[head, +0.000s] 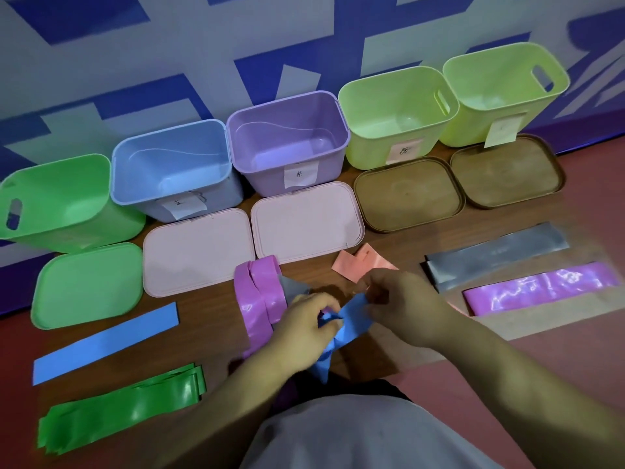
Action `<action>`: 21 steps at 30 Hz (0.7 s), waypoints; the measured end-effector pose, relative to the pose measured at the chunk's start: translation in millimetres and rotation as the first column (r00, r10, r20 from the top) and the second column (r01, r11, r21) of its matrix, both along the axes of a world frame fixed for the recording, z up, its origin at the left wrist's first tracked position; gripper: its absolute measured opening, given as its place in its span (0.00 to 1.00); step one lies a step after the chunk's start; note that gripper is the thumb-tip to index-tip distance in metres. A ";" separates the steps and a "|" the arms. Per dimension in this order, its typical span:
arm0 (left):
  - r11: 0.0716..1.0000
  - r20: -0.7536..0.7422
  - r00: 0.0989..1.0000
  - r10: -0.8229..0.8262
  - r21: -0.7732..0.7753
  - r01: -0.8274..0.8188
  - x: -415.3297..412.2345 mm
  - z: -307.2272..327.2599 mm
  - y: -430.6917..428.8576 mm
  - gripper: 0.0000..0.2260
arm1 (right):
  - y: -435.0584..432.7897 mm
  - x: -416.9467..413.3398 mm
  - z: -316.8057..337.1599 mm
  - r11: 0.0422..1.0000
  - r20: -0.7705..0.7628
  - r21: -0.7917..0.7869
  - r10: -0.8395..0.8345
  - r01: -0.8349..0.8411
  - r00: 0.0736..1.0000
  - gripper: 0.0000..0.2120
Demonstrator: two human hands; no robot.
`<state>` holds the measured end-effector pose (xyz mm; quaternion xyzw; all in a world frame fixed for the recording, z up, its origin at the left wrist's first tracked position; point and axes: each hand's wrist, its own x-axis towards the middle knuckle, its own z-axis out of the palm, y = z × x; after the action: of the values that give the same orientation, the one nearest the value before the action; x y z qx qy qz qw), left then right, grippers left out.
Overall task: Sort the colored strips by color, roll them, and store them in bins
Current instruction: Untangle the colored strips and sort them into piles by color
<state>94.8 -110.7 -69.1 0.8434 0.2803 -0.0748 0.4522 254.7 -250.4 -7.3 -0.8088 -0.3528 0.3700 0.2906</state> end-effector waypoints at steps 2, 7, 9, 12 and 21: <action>0.995 0.004 0.998 0.059 -0.083 -0.059 3.9 10.6 1.1 0.10 | 1.6 2.3 17.6 0.999 0.001 0.036 0.021 -0.022 1.000 0.15; 0.971 0.042 0.996 0.082 -0.229 -0.070 8.3 41.2 6.4 0.15 | 11.4 4.0 59.2 0.986 0.031 0.142 0.088 -0.091 0.996 0.09; 0.968 0.045 0.997 0.066 -0.246 -0.053 8.3 52.4 10.0 0.18 | 15.5 4.3 71.8 0.978 0.021 0.182 0.101 -0.104 0.995 0.09; 0.968 0.049 0.997 0.058 -0.247 -0.045 5.7 62.6 14.3 0.17 | 20.5 3.6 87.3 0.968 0.000 0.220 0.121 -0.118 0.993 0.12; 0.931 0.154 0.981 0.121 -0.360 -0.058 5.5 90.2 13.9 0.17 | 34.1 1.9 118.9 0.927 -0.084 0.349 0.178 -0.138 0.980 0.15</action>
<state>100.3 -96.8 21.1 0.7379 0.2601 -0.0295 0.6220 256.6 -216.3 111.5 -0.6926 -0.4586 0.3709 0.4153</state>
